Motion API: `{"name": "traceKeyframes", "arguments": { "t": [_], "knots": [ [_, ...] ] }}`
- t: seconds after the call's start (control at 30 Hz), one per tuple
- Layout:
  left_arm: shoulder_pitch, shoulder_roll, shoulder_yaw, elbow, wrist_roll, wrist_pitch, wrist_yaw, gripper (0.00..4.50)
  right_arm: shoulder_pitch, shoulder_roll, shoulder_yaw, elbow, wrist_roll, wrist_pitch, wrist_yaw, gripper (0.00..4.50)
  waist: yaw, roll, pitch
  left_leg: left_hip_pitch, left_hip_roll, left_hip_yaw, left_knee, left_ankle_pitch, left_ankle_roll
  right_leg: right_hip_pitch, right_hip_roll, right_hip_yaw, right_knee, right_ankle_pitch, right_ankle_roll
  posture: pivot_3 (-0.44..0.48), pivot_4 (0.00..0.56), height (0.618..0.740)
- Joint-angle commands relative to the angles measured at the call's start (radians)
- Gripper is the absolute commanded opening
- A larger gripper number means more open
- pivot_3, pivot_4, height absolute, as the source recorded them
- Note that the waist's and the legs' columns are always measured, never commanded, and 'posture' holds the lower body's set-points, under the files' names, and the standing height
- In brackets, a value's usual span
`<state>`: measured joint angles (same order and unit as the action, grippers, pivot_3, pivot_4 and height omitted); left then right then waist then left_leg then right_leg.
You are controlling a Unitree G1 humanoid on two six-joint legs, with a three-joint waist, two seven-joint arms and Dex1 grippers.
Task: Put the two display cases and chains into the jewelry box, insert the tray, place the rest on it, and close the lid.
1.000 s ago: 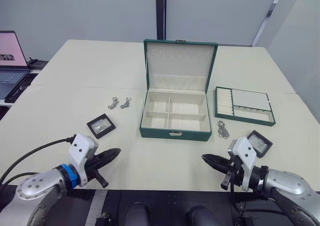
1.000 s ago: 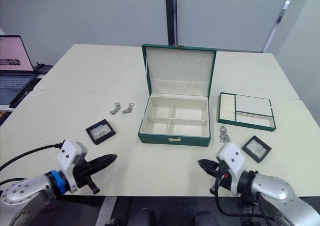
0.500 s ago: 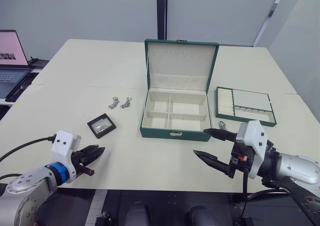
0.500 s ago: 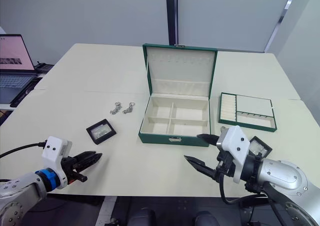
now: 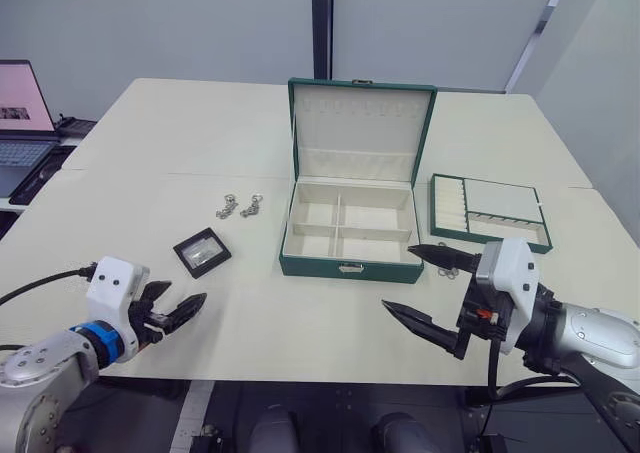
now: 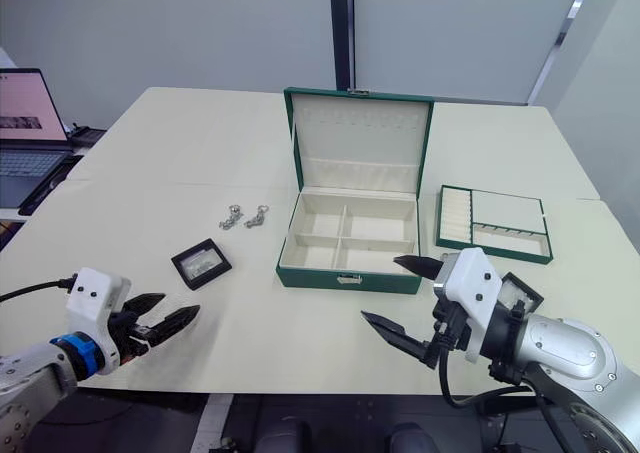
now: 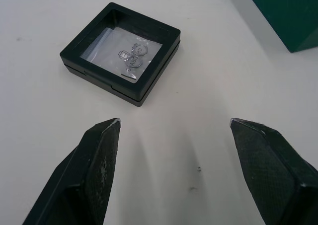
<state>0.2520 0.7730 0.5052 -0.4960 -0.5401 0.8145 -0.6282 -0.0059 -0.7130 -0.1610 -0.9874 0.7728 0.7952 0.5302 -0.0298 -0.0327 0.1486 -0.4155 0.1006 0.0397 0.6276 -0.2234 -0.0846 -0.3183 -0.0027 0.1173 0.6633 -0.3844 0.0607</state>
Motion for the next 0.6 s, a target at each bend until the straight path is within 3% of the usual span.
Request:
{"name": "traceKeyframes", "arguments": {
  "t": [0.03, 0.17, 0.3, 0.4, 0.6],
  "knots": [
    [-0.08, 0.135, -0.039, 0.038, 0.038, -0.003, -0.06, 3.64, -0.013, 0.005, 0.003, -0.015, 0.024, -0.035, -0.002, 4.5, 0.002, 0.0, 0.0, 0.0, 0.0, 0.0, 0.0, 0.0, 0.0, 0.0, 0.0, 0.0, 0.0, 0.0, 0.0, 0.0, 0.15, 0.74],
    [-0.199, 0.271, -0.131, 0.045, 0.022, 0.069, -0.116, 3.64, -0.012, -0.005, 0.018, -0.002, -0.005, -0.073, 0.021, 4.5, 0.003, 0.0, 0.001, 0.0, 0.0, -0.002, 0.0, 0.0, 0.0, 0.0, 0.0, -0.002, 0.0, 0.0, 0.0, 0.0, 0.15, 0.74],
    [-0.353, 0.347, -0.271, 0.06, 0.091, 0.121, -0.077, 3.64, 0.006, -0.017, 0.03, -0.012, -0.035, -0.112, 0.04, 4.5, 0.002, 0.001, 0.002, 0.0, -0.001, -0.001, 0.0, 0.0, 0.0, 0.0, 0.0, -0.002, 0.0, 0.0, 0.0, 0.0, 0.15, 0.74],
    [-0.48, 0.363, -0.379, 0.051, 0.099, 0.24, -0.052, 3.64, 0.017, -0.021, 0.045, -0.016, -0.061, -0.137, 0.046, 4.5, 0.002, 0.001, 0.002, -0.002, 0.0, -0.002, 0.0, 0.0, 0.0, 0.0, 0.001, -0.001, 0.001, 0.0, 0.0, 0.0, 0.15, 0.74],
    [-0.802, 0.298, -0.589, 0.115, 0.091, 0.621, 0.032, 3.64, 0.033, -0.021, 0.065, -0.013, -0.081, -0.159, 0.041, 4.5, 0.004, 0.001, 0.002, -0.003, -0.001, -0.002, 0.001, 0.0, 0.0, 0.001, 0.002, -0.001, 0.001, 0.0, 0.0, 0.0, 0.15, 0.74]
  ]
}}
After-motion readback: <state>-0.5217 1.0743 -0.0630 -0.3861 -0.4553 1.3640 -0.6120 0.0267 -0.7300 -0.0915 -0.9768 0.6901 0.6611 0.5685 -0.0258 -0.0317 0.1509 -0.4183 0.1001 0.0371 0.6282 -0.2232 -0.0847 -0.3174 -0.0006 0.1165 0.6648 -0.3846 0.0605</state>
